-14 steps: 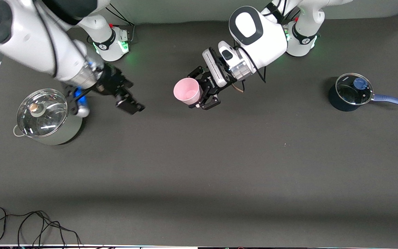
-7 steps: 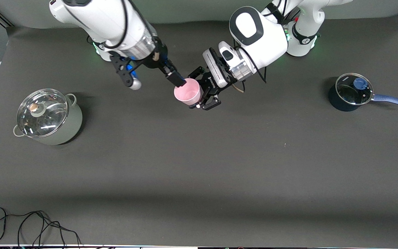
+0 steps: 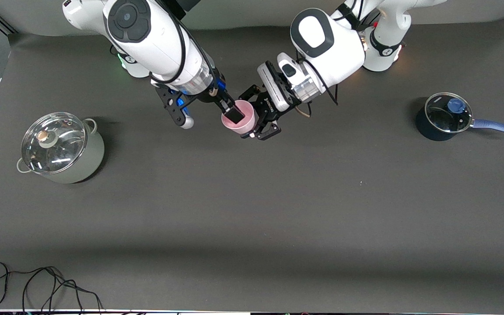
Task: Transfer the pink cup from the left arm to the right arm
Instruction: 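Close the right gripper on the cup's base beside the left gripper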
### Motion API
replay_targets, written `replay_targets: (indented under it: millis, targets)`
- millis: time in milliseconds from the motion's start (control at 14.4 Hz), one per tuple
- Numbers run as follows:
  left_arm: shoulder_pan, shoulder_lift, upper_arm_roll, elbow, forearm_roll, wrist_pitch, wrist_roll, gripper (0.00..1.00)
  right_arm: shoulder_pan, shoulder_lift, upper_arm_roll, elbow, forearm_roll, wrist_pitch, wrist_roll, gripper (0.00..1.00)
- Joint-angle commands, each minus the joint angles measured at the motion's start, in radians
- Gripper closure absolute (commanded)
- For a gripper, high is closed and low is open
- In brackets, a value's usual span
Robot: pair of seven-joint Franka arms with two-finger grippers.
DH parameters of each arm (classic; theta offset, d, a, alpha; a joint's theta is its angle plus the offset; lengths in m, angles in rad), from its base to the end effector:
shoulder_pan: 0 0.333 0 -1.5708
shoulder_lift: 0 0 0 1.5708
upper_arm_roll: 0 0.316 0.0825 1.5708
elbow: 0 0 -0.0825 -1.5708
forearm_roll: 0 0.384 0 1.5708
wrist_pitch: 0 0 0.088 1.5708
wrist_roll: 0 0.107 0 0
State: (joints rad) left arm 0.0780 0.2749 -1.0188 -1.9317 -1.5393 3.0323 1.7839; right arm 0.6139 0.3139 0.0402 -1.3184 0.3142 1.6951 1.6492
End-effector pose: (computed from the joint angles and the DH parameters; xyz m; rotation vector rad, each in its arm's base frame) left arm 0.4485 -0.4207 0.4435 1.9223 -1.1716 1.1289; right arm 0.5078 0.4211 0.5707 -2.5481 1.4368 0.4009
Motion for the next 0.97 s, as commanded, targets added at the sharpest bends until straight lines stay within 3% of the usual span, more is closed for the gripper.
replay_targets:
  millis: [0,278,347,903]
  targets:
    - [0.005,-0.025,-0.004,-0.012,-0.018,0.008,-0.015,0.6,0.001,0.004,-0.013,0.033,-0.01,0.0,0.015,1.0]
    - [0.006,-0.025,-0.004,-0.012,-0.018,0.008,-0.015,0.55,-0.005,0.002,-0.017,0.056,-0.01,0.0,0.006,1.0]
    - [0.008,-0.023,-0.006,-0.009,-0.018,0.008,-0.015,0.46,-0.006,0.002,-0.017,0.056,-0.012,0.0,0.006,1.0]
    - [0.008,-0.022,-0.004,-0.006,-0.019,0.008,-0.029,0.46,-0.008,0.002,-0.019,0.059,-0.014,0.0,0.001,1.0]
